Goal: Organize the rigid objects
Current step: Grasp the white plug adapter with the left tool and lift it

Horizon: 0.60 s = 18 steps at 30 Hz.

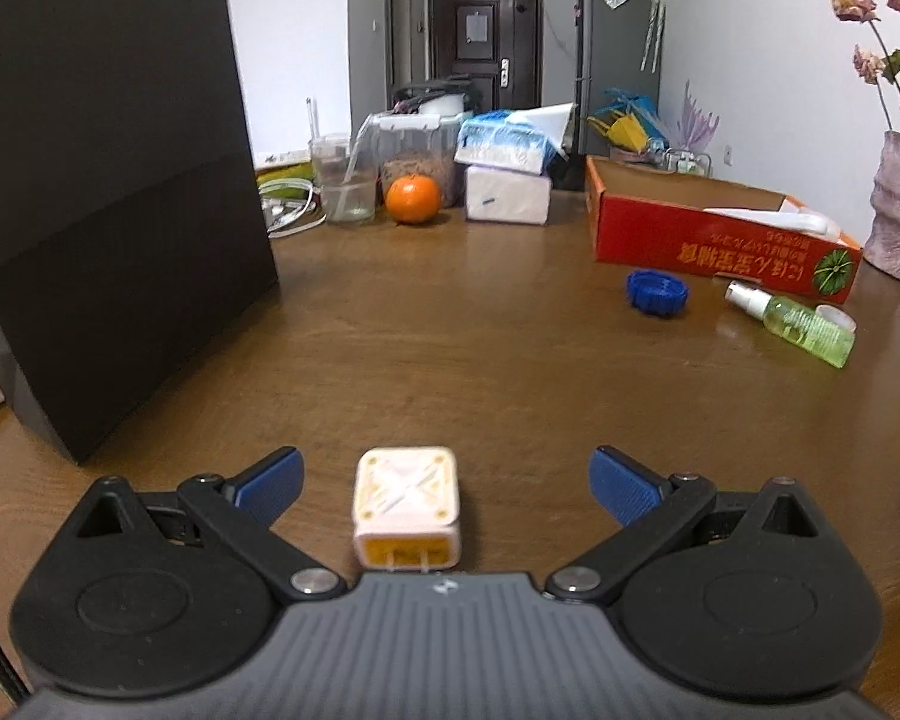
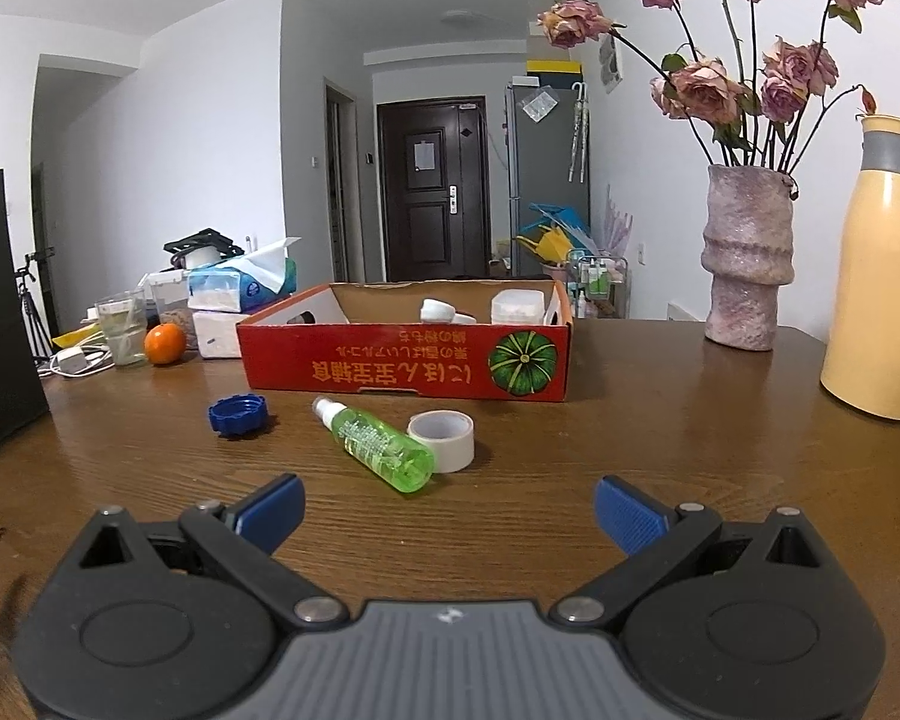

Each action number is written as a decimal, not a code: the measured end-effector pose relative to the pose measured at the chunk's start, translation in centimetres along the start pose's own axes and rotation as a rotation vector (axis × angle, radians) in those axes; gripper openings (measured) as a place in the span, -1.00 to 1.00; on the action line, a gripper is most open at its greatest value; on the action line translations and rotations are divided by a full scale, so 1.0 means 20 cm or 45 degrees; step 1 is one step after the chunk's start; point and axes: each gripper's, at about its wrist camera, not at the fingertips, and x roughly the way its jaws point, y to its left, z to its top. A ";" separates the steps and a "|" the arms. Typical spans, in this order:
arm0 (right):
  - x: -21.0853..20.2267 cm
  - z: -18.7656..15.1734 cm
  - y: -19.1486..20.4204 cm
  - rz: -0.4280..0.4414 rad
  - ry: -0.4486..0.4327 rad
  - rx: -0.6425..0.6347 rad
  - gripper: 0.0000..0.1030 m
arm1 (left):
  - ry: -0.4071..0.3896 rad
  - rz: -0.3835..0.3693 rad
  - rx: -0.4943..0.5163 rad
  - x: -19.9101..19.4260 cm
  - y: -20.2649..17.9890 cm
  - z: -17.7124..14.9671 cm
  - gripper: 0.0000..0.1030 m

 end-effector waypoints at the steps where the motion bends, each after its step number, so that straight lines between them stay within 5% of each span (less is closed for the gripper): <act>1: 0.00 0.00 0.00 -0.003 0.001 0.000 1.00 | 0.010 -0.001 -0.009 0.01 0.02 -0.01 1.00; 7: 0.01 -0.01 0.01 -0.019 0.010 -0.002 1.00 | 0.047 -0.010 -0.021 0.06 0.05 -0.04 0.89; 10: 0.01 -0.01 0.02 -0.022 0.013 -0.006 1.00 | 0.063 -0.012 -0.028 0.08 0.05 -0.04 0.59; 12: 0.01 -0.01 0.03 -0.022 0.016 -0.011 1.00 | 0.095 -0.018 -0.026 0.11 0.04 -0.04 0.00; 13: 0.01 -0.01 0.03 -0.022 0.017 -0.013 1.00 | 0.104 -0.001 -0.022 0.12 0.03 -0.04 -0.14; 18: 0.02 -0.02 0.04 -0.009 0.029 -0.022 1.00 | 0.102 -0.012 -0.046 0.12 0.03 -0.05 -0.23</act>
